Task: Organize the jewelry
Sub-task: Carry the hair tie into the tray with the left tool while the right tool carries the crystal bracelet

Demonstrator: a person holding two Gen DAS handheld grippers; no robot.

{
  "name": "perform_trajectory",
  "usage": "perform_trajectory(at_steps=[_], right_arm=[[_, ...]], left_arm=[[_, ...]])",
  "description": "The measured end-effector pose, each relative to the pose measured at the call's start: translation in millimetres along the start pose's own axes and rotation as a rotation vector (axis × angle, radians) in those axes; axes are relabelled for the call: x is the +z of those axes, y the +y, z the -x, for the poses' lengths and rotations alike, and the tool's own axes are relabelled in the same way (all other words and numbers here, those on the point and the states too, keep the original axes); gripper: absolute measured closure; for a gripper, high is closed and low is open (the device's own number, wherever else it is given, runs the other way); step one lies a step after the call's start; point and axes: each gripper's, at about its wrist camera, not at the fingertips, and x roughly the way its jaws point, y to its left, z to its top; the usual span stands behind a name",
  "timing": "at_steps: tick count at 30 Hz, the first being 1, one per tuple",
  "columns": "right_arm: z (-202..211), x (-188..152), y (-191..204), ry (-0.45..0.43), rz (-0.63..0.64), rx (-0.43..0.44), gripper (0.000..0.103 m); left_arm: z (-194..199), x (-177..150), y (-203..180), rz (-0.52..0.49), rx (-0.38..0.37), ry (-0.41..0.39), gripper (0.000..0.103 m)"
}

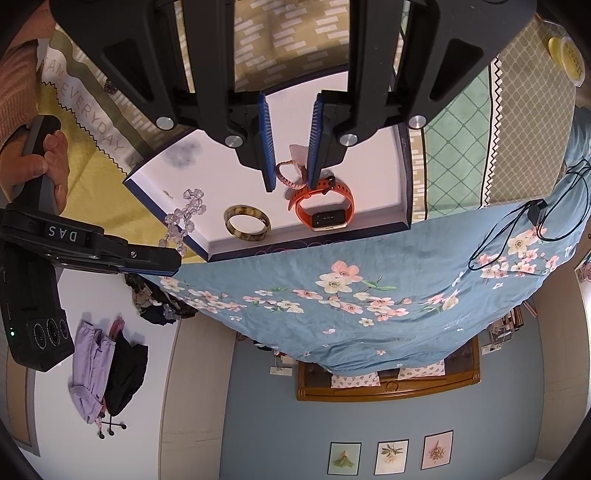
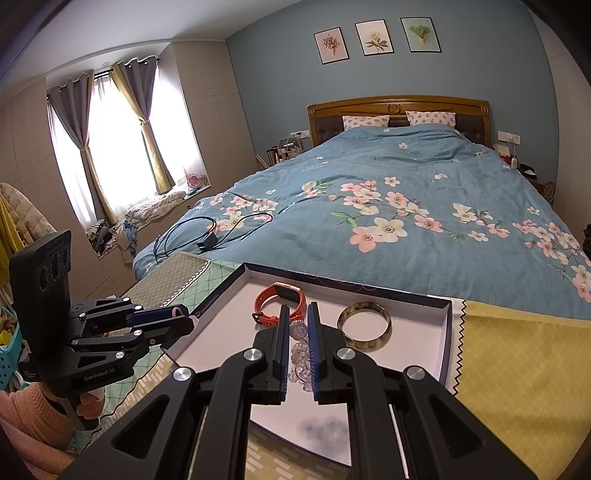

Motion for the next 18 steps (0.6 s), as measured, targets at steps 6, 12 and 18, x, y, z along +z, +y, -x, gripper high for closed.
perform_trajectory(at_steps=[6,12,18], right_arm=[[-0.5,0.7,-0.4,0.000,-0.001,0.000,0.095],[-3.2,0.7,-1.2,0.003,-0.001,0.000,0.095],[-9.6,-0.4,-3.7,0.011,-0.005,-0.003,0.095]], left_arm=[[-6.0,0.7,1.2,-0.001,0.011,0.010,0.086],[-15.9,1.8,4.0,0.004,0.021,0.027,0.086],[-25.6,2.0,8.3,0.018,0.028,0.046,0.086]])
